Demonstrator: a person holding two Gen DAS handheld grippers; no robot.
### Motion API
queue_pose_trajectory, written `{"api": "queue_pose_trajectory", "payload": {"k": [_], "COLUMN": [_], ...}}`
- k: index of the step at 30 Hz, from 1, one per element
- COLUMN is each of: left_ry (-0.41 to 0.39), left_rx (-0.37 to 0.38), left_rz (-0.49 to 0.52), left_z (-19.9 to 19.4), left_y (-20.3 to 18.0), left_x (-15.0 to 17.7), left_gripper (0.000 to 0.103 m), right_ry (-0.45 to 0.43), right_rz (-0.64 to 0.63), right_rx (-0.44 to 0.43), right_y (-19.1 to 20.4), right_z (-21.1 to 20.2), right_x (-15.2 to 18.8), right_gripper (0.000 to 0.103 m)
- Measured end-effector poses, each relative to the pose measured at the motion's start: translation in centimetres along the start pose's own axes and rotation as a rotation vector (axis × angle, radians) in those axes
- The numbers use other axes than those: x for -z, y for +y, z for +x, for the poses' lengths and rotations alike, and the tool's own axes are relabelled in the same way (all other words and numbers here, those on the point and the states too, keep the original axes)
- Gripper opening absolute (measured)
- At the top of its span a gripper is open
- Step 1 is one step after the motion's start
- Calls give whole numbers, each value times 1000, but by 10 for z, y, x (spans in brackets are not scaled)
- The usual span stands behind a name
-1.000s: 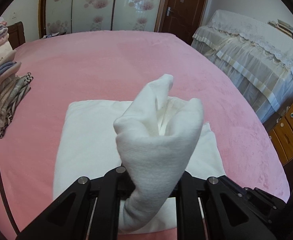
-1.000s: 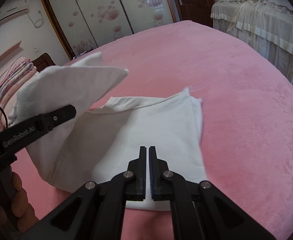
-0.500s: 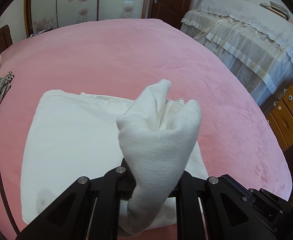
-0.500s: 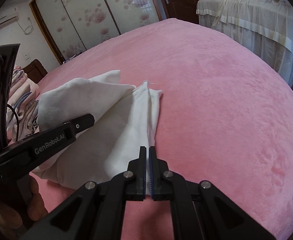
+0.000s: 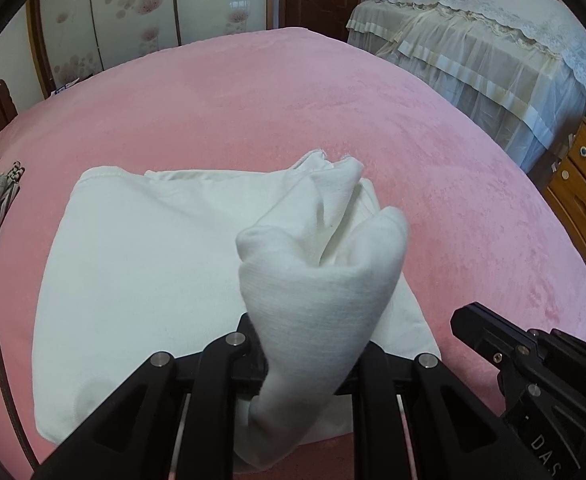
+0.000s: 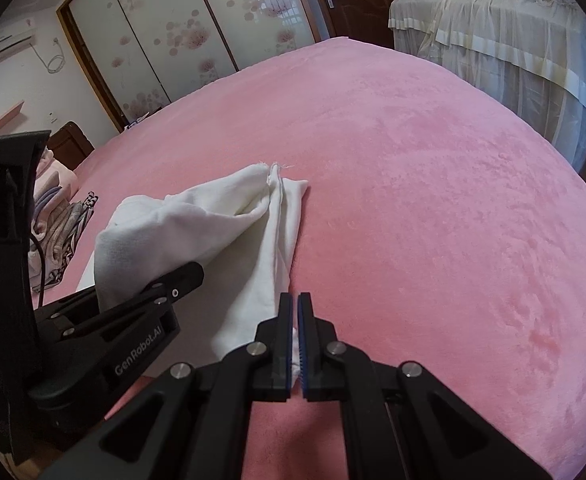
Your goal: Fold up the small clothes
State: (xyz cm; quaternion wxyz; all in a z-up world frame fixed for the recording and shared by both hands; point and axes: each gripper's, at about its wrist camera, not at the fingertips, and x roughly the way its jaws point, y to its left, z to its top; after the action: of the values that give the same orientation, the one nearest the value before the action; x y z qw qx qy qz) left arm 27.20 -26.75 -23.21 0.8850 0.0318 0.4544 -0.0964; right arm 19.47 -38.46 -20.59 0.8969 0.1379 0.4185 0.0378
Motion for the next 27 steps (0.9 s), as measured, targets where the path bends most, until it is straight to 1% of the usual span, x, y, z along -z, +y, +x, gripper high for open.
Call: {"api": "queue_pose_trajectory", "payload": {"k": [1, 3, 4, 6, 7, 8, 9, 11, 13, 15, 18, 20, 23, 24, 27], "left_ry": [17, 38, 33, 17, 16, 17, 20, 8, -9, -13, -24, -40, -77, -91, -117], "left_rx": [16, 61, 68, 48, 50, 57, 77, 119, 149, 158, 148, 118, 67, 42, 19], "left_rz": [11, 30, 39, 65, 74, 79, 82, 83, 100, 133, 168, 158, 81, 30, -103], "left_z": [2, 3, 2, -3, -3, -4, -5, -12, -21, -30, -47, -60, -78, -84, -90], "left_y": [-2, -7, -11, -17, -19, -19, -19, -17, -17, -17, -9, 5, 42, 60, 103], "left_x": [0, 2, 4, 10, 11, 12, 14, 17, 22, 27, 36, 39, 37, 34, 27], "left_gripper": [24, 52, 54, 57, 59, 65, 73, 79, 81, 84, 84, 85, 85, 85, 85], "right_ry": [1, 3, 2, -3, -4, -5, -6, -7, -10, -13, -24, -31, -44, -46, -44], "right_rz": [0, -2, -4, -2, 0, 6, 11, 13, 8, 0, -16, -31, -65, -77, -122], "right_rx": [-1, 3, 5, 25, 28, 29, 30, 37, 44, 44, 36, 22, -4, -16, -56], "right_y": [0, 0, 0, -2, -3, -6, -9, -11, -11, -10, -3, 4, 21, 26, 52], "right_z": [0, -1, -1, -3, -4, -5, -7, -10, -15, -20, -27, -31, -34, -35, -32], "right_x": [1, 1, 1, 1, 1, 1, 0, 0, -1, -3, -6, -10, -16, -19, -25], "right_gripper": [2, 3, 3, 3, 3, 3, 3, 3, 3, 3, 2, 2, 2, 2, 2]}}
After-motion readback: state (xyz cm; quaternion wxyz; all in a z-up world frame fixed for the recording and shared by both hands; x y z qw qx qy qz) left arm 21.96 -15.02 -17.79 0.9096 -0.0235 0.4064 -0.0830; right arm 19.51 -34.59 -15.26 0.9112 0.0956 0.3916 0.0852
